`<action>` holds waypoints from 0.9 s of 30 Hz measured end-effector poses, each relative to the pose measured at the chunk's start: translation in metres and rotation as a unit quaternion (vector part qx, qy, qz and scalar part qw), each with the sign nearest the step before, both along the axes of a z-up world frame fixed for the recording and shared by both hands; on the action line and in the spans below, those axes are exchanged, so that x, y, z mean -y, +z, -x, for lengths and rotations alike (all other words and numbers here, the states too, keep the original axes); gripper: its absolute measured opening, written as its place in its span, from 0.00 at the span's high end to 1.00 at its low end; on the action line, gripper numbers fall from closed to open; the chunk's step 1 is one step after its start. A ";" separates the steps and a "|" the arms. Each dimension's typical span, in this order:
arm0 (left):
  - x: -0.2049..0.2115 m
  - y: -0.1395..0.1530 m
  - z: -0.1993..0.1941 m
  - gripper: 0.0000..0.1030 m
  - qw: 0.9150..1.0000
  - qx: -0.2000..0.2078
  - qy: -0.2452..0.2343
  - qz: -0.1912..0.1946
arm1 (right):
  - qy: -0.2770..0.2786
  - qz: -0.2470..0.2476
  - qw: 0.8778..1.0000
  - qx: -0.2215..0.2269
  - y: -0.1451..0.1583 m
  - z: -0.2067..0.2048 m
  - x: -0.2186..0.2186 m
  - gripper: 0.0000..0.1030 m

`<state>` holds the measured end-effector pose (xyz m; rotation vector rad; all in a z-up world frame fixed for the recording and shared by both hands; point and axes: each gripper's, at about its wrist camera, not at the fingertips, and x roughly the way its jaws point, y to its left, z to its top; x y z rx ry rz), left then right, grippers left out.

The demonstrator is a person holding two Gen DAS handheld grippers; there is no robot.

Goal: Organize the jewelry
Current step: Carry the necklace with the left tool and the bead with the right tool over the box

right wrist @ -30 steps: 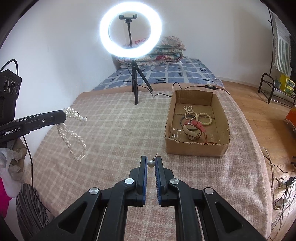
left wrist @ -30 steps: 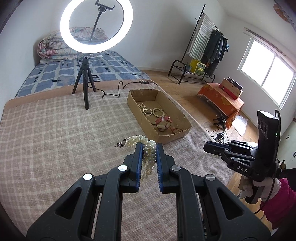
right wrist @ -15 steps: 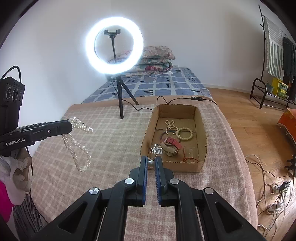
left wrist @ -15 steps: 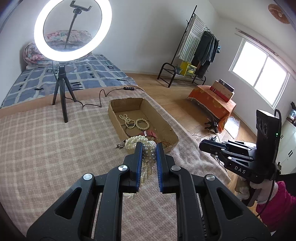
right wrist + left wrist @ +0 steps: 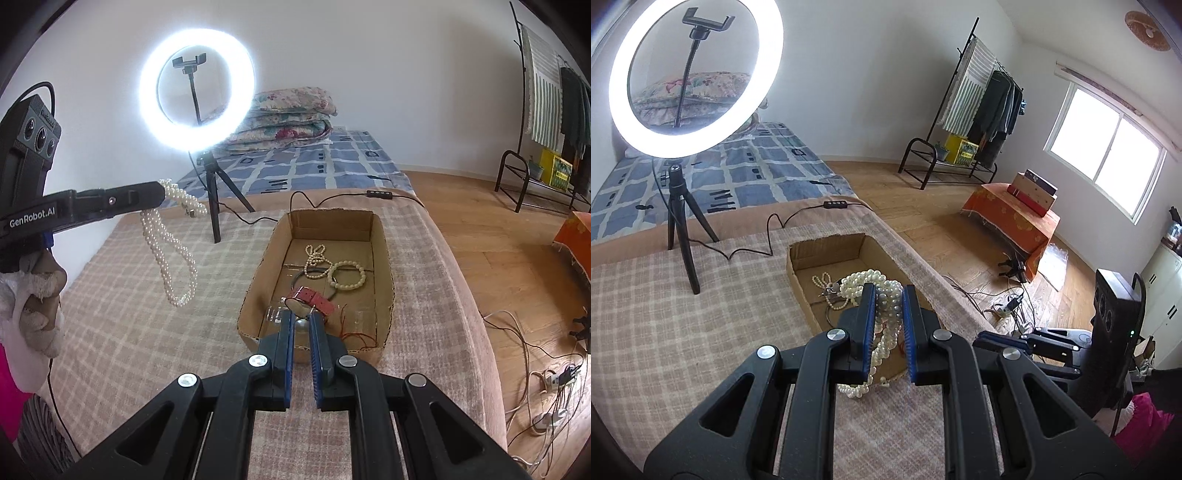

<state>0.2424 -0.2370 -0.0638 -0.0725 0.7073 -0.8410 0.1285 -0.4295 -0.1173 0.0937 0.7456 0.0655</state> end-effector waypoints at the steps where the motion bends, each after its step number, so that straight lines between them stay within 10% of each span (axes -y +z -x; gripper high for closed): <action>1: 0.003 0.000 -0.004 0.88 1.000 0.002 0.001 0.000 | 0.000 -0.001 1.000 -0.001 -0.001 -0.002 0.002 0.94; 27: 0.095 -0.046 -0.098 0.88 1.000 -0.019 0.006 -0.010 | -0.011 -0.014 0.999 -0.037 -0.057 -0.055 0.036 0.94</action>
